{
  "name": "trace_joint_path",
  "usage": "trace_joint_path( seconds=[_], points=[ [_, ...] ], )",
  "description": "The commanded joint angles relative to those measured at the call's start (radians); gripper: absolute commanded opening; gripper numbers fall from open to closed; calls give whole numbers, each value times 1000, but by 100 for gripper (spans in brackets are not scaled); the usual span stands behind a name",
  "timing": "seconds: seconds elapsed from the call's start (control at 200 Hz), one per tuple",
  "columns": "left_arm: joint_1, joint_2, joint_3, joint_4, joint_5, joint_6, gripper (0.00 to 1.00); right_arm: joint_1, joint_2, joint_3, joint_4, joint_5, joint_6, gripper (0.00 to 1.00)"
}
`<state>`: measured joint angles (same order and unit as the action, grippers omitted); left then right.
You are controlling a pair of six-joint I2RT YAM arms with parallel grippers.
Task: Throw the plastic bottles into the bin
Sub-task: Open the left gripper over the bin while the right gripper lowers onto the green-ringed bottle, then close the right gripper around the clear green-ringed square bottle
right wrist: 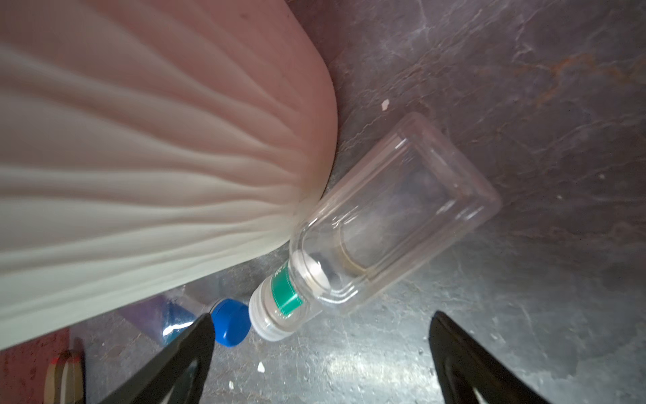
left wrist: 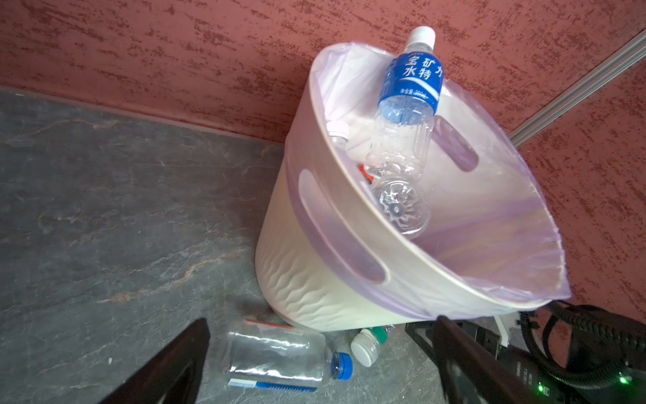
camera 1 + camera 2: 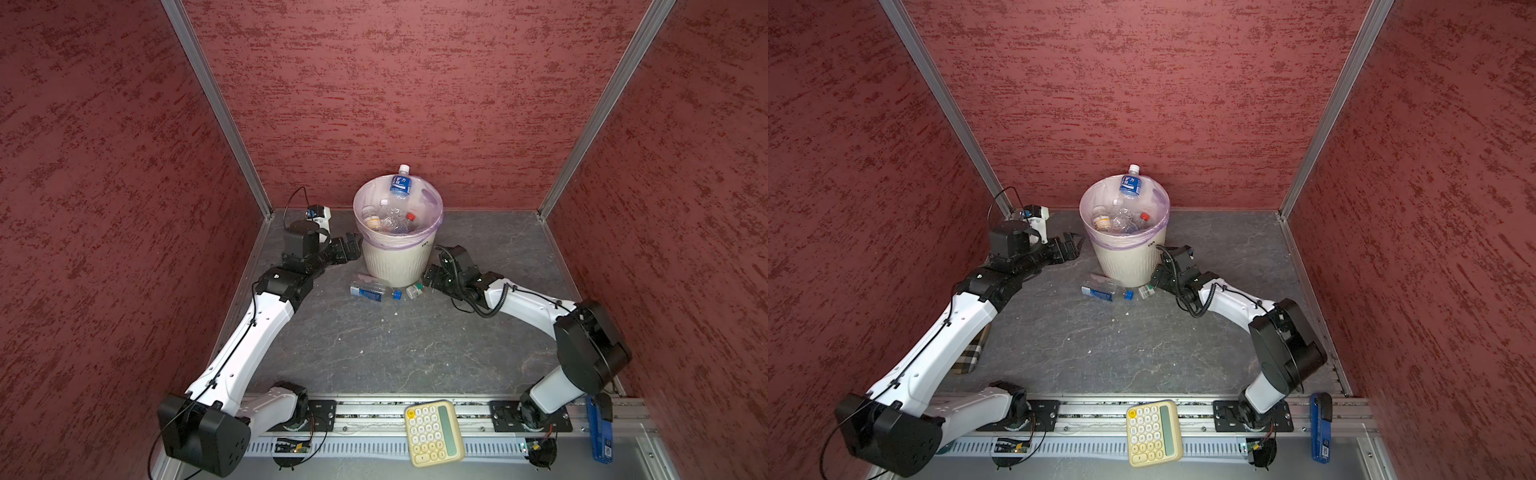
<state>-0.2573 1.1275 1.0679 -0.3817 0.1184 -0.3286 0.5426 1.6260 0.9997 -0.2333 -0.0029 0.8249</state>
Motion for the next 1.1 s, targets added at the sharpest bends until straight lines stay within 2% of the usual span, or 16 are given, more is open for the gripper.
trace_joint_path(
  seconds=[0.0, 0.391, 0.681, 1.097],
  points=[
    [20, -38, -28, 30, -5, -9, 99, -12, 16, 28, -62, 64, 48, 97],
    [46, -66, -131, 42, 43, -35, 99, -36, 104, 50, -27, 84, 116, 97],
    [46, -81, -171, 45, 48, -50, 99, -41, 134, 62, 24, 30, 123, 96],
    [46, -74, -192, 61, 62, -66, 100, -41, 192, 62, 19, 48, 107, 96]
  ],
)
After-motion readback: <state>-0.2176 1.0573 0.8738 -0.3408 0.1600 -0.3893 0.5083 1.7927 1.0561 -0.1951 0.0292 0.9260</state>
